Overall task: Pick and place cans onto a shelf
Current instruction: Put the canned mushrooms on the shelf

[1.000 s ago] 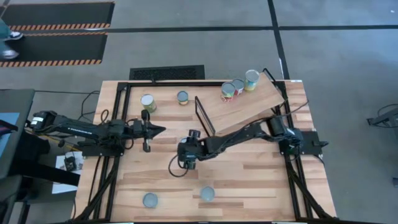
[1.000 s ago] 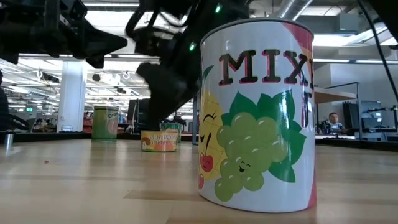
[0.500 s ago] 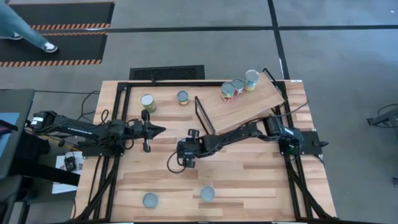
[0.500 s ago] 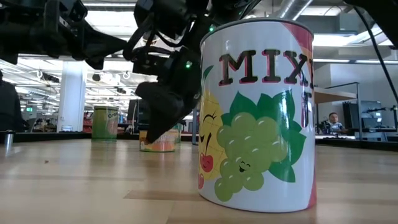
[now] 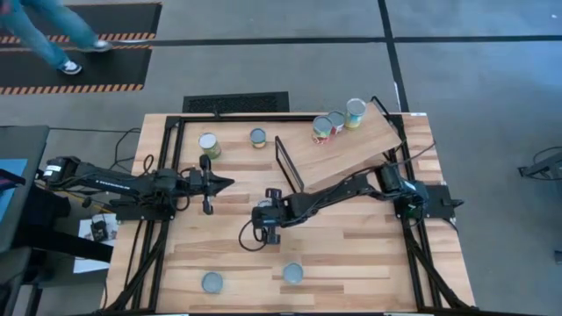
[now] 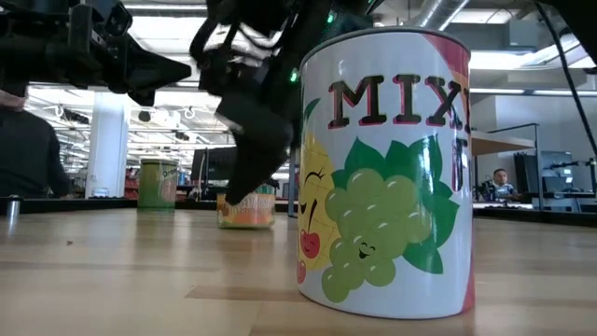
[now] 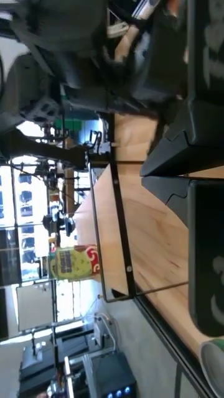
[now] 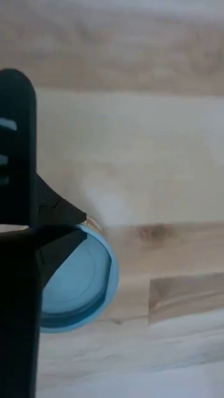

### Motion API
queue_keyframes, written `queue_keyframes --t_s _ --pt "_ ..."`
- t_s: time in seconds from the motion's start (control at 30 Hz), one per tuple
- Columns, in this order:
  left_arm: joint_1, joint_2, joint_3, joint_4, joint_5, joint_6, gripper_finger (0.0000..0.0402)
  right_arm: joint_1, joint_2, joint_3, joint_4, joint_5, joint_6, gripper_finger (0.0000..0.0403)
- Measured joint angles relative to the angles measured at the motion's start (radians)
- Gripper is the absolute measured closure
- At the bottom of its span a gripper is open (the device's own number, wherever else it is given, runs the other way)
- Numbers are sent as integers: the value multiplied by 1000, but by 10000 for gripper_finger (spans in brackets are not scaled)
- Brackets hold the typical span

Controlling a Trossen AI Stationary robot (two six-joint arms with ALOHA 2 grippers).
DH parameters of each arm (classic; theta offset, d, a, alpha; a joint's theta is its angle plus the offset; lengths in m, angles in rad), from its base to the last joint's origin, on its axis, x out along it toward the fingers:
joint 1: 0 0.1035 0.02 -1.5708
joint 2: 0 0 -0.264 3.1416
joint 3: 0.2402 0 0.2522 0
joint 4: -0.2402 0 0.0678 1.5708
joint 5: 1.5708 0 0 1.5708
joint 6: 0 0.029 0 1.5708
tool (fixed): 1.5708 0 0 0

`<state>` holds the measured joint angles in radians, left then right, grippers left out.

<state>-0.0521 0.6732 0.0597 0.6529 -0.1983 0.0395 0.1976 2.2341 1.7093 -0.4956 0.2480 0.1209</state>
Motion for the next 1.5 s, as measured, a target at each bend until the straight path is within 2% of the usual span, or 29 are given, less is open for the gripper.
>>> queue_keyframes --t_s 0.13,0.4,0.53,0.7,1.03,1.5 --pt "0 0 0 -7 -44 0 401 6 -77 1 12 -69 -11 386" --pt "0 0 0 -15 -65 -5 401 22 -296 3 13 -68 -76 390" --pt "0 0 0 -15 -81 -11 401 -6 -391 4 -55 32 -95 385" --pt "0 0 0 -14 -85 -12 401 -106 -467 4 -191 118 -107 386" --pt "0 0 0 -15 -89 -18 401 -330 -477 3 -363 94 -96 385" --pt "0 0 0 -20 -89 -18 401 -414 -410 4 -394 34 37 386"
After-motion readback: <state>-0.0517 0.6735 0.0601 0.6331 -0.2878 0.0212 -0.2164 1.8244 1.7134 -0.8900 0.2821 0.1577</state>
